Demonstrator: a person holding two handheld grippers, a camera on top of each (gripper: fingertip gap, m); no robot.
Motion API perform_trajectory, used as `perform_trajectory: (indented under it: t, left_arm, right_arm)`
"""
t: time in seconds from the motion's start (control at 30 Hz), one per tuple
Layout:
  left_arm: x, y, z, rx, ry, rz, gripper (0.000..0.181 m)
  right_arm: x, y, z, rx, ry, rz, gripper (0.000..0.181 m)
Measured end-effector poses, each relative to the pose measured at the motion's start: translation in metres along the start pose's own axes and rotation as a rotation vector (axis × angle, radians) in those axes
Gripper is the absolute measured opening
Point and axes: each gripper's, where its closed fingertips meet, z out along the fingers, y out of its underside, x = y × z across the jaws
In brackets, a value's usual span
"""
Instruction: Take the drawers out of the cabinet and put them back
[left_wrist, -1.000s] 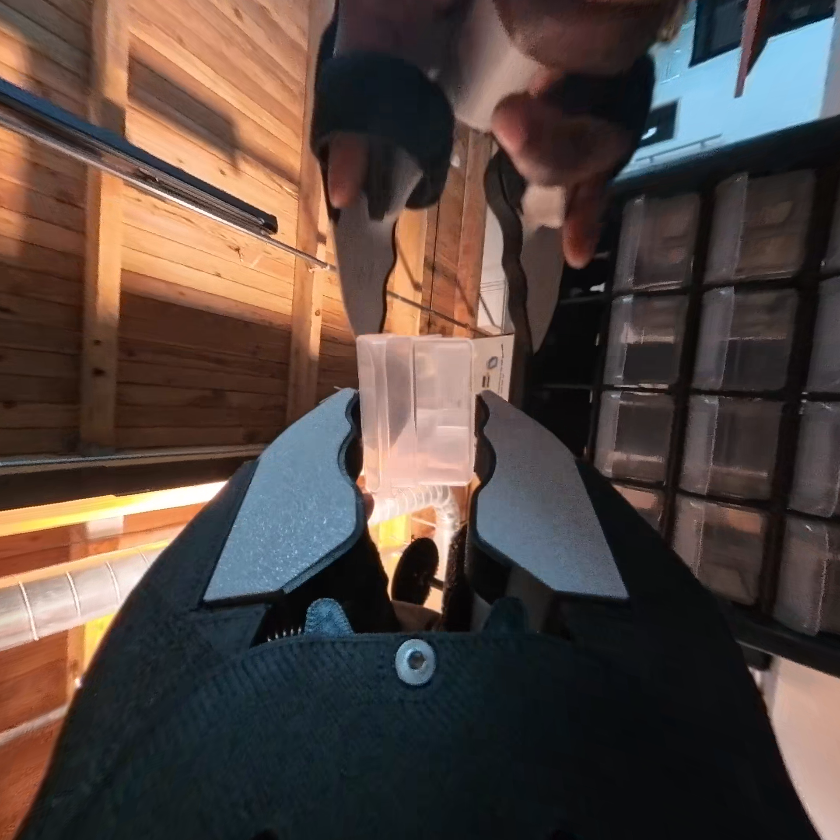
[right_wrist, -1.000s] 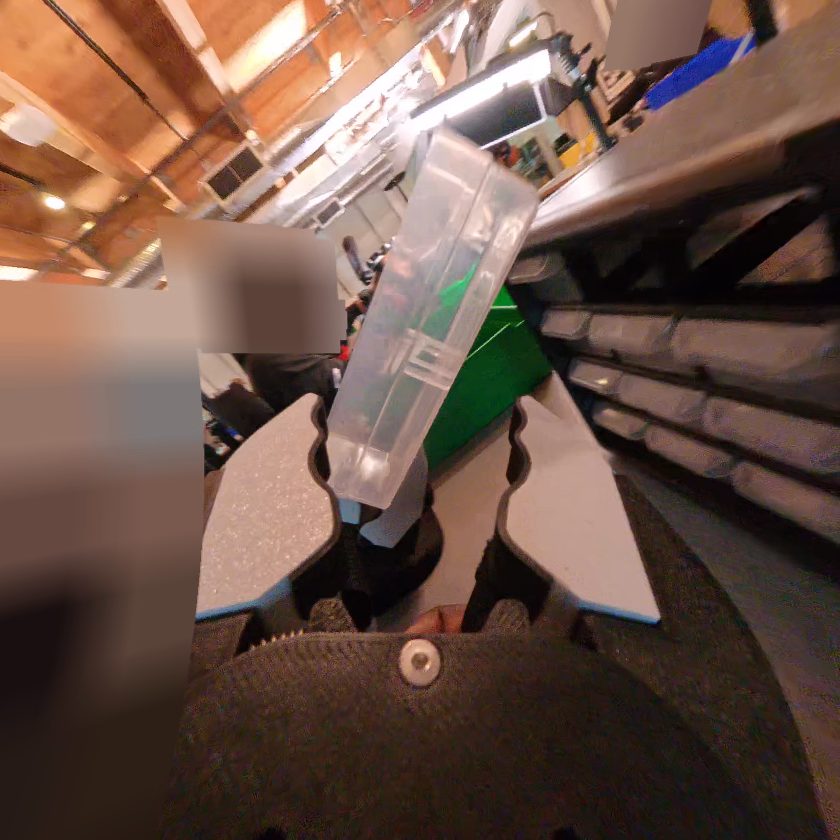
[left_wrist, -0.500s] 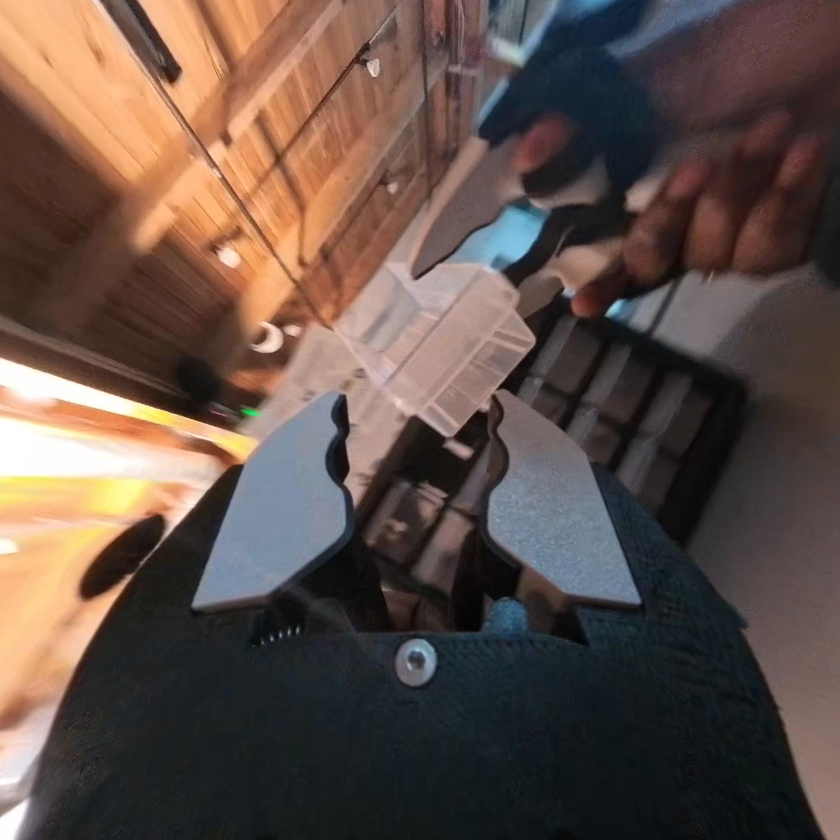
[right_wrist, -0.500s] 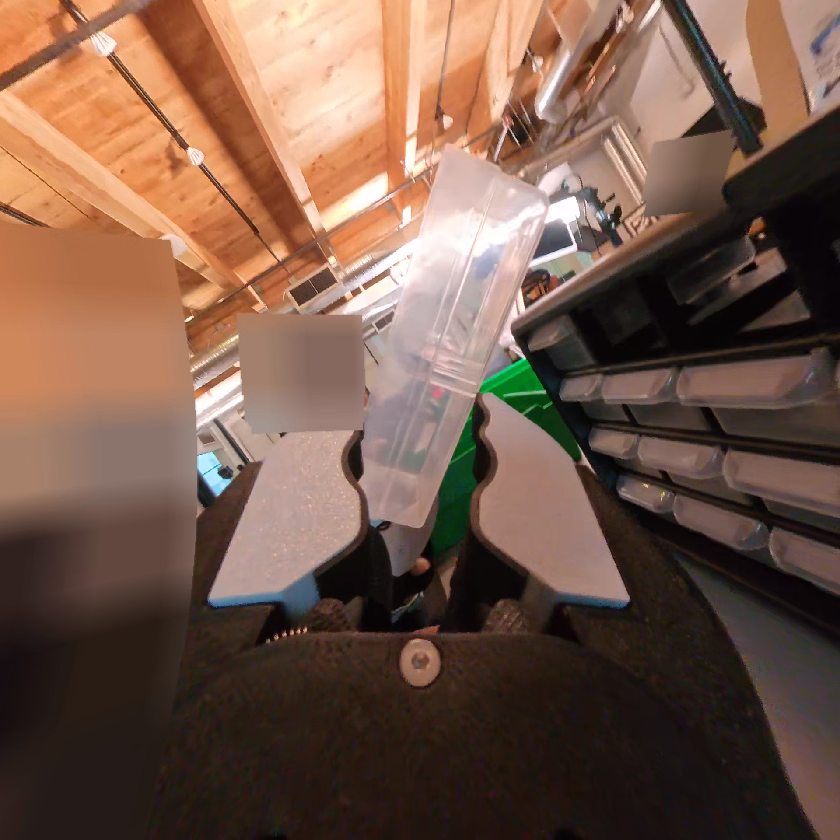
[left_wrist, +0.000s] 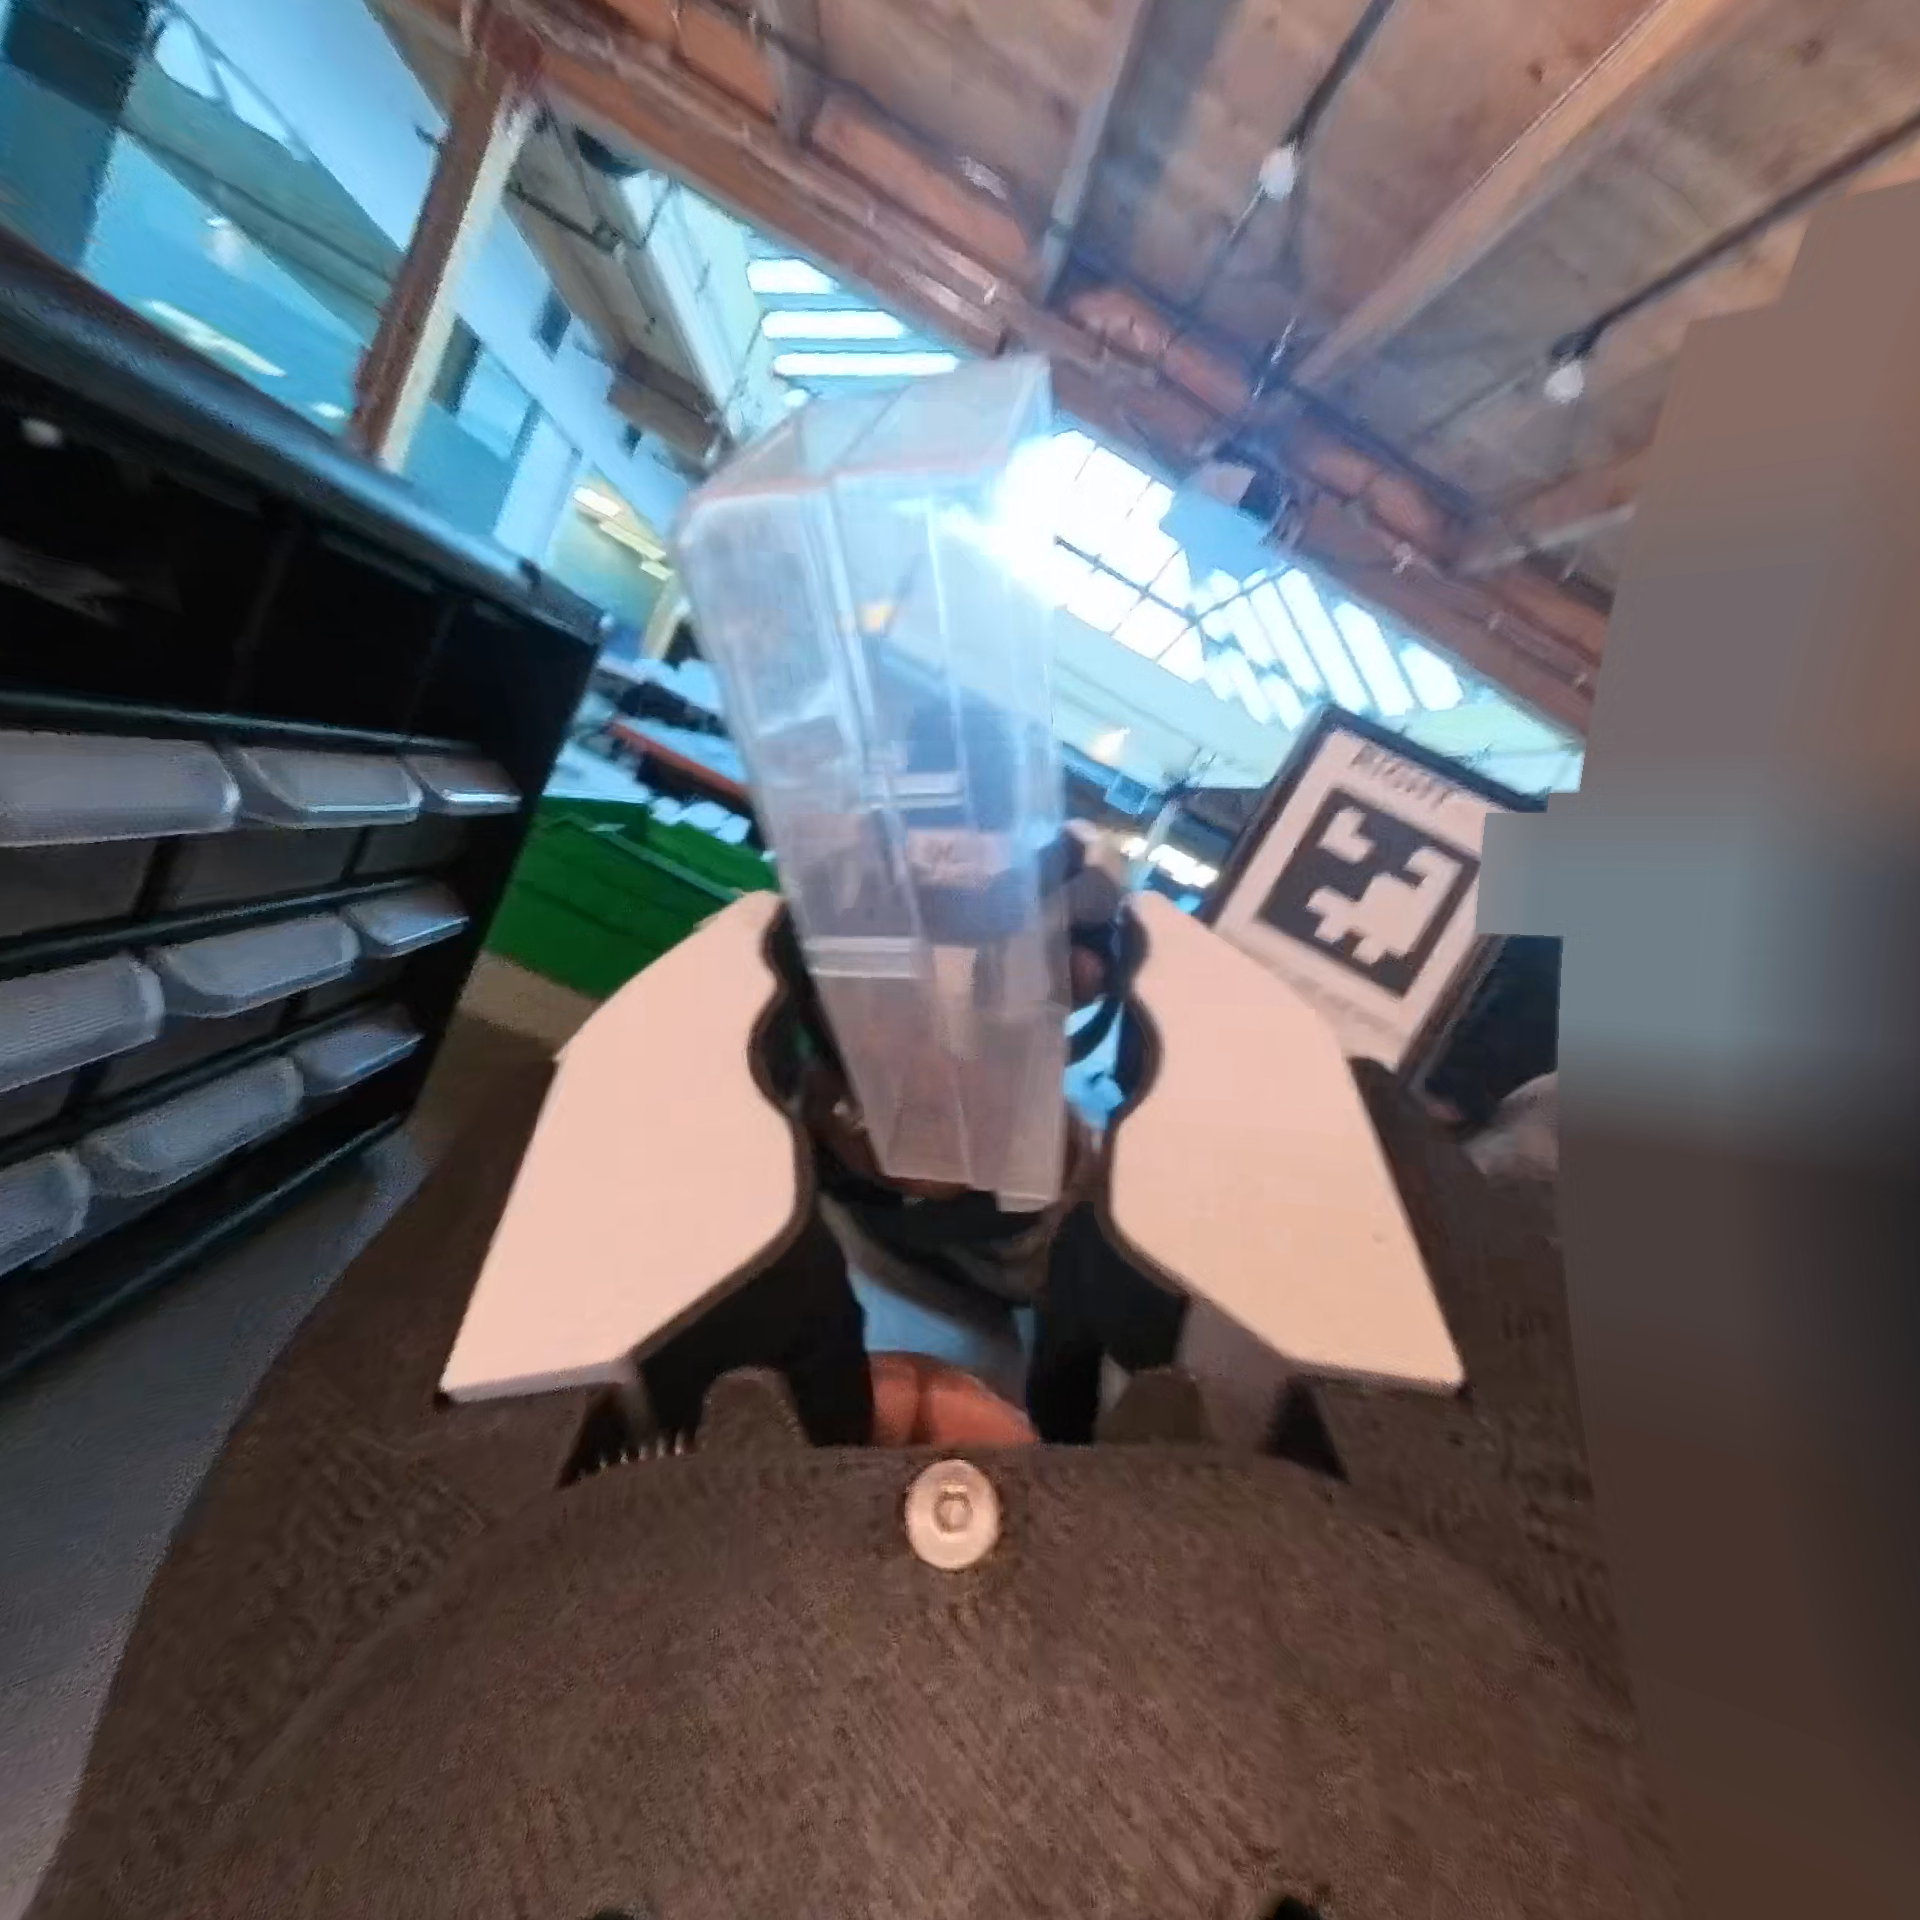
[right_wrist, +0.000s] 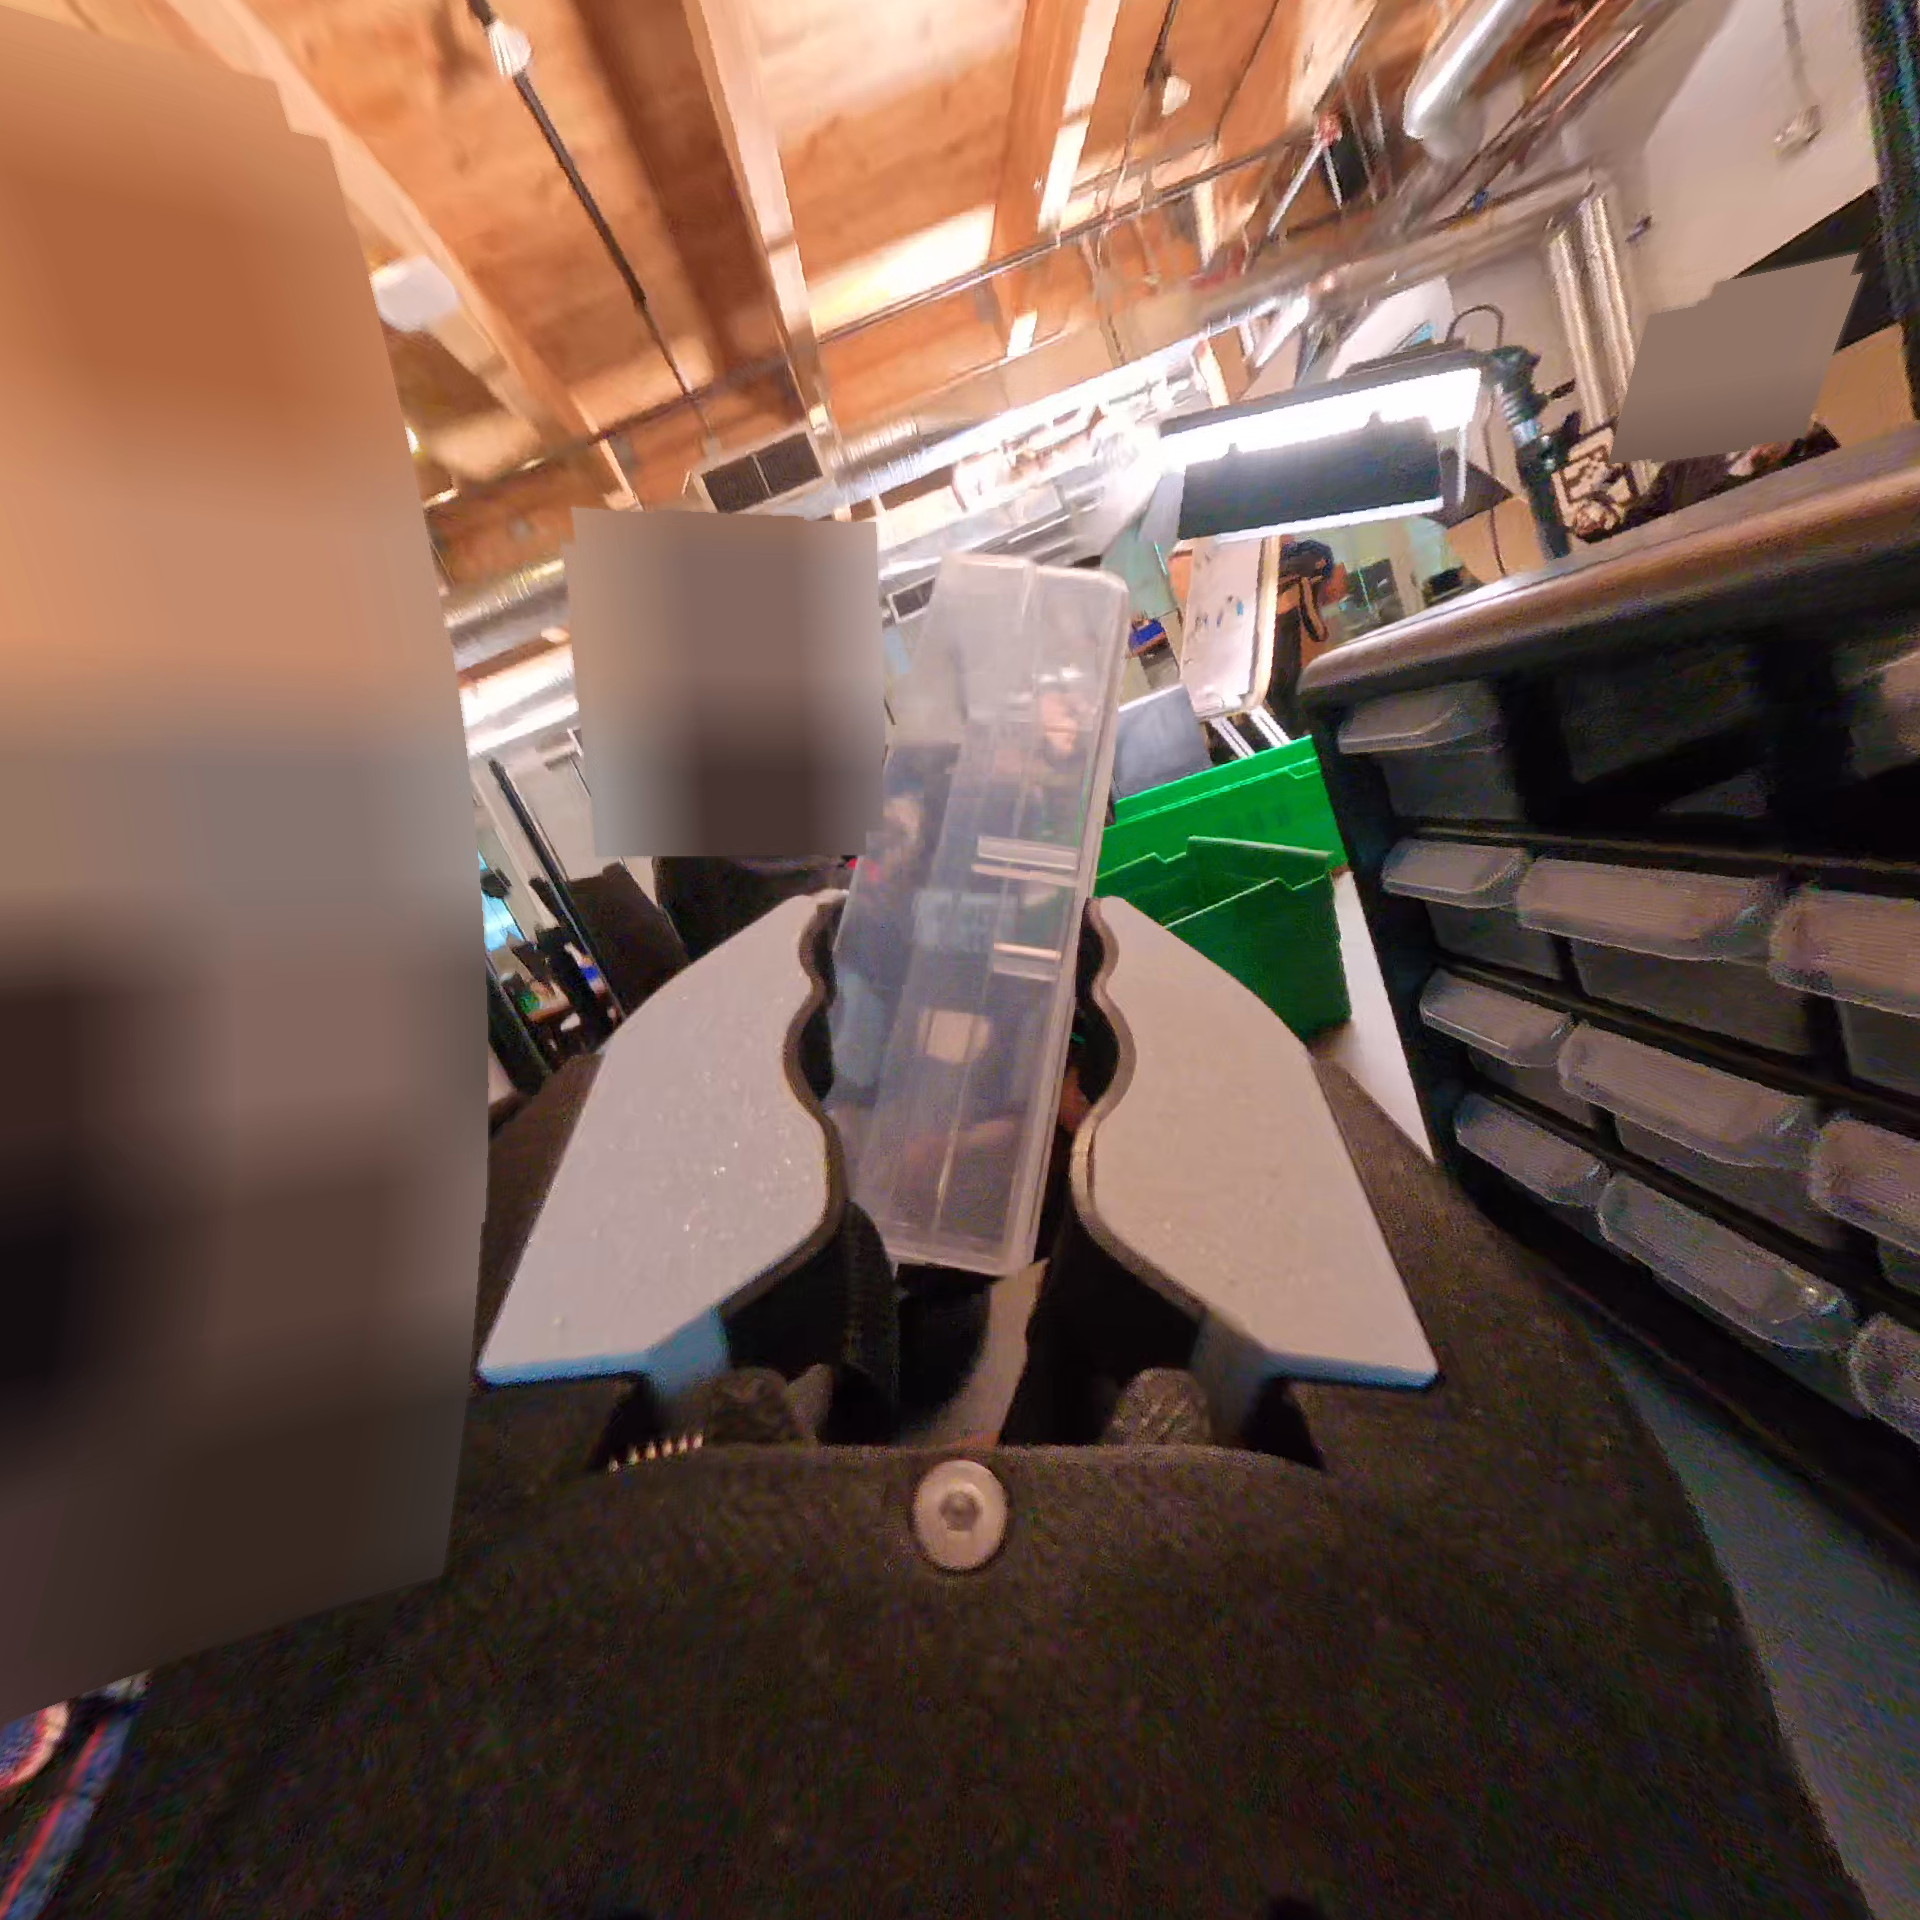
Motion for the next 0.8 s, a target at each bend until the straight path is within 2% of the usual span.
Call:
perform_trajectory:
  t: [0.03,0.13,0.2,0.27,0.37,0.43,0.5,0.63,0.7,0.8]
  left_arm:
    - [-0.004,0.003,0.0,-0.016,-0.034,0.042,0.045]
    - [-0.003,-0.001,-0.004,0.025,-0.031,0.048,0.045]
    - [-0.008,-0.007,-0.007,0.064,-0.05,0.029,0.044]
    - [-0.014,-0.007,-0.011,0.045,-0.095,0.058,0.043]
    - [-0.027,0.002,-0.015,-0.047,-0.187,0.08,0.043]
    - [-0.034,0.012,-0.016,-0.112,-0.22,0.058,0.043]
    - [-0.038,0.024,-0.015,-0.196,-0.235,0.04,0.043]
    - [-0.037,0.045,-0.012,-0.332,-0.237,0.03,0.043]
    - [-0.038,0.052,-0.011,-0.378,-0.247,0.038,0.043]
    - [-0.04,0.062,-0.011,-0.441,-0.267,0.06,0.043]
  right_arm:
    - [-0.003,0.002,0.002,-0.009,-0.009,-0.008,0.045]
    - [-0.005,0.006,0.004,-0.041,0.001,-0.04,0.045]
    - [0.0,0.013,0.005,-0.096,0.05,-0.09,0.043]
    - [0.006,0.016,0.004,-0.144,0.119,-0.193,0.043]
    - [0.008,0.02,-0.002,-0.257,0.209,-0.43,0.062]
    - [0.006,0.025,-0.009,-0.404,0.251,-0.645,0.071]
    - [0.004,0.031,-0.023,-0.626,0.284,-0.906,0.069]
    - [0.001,0.024,-0.044,-1.065,0.293,-1.543,0.068]
    - [-0.002,0.022,-0.044,-1.221,0.221,-1.826,0.07]
    - [-0.005,0.035,-0.033,-1.341,0.04,-2.106,0.075]
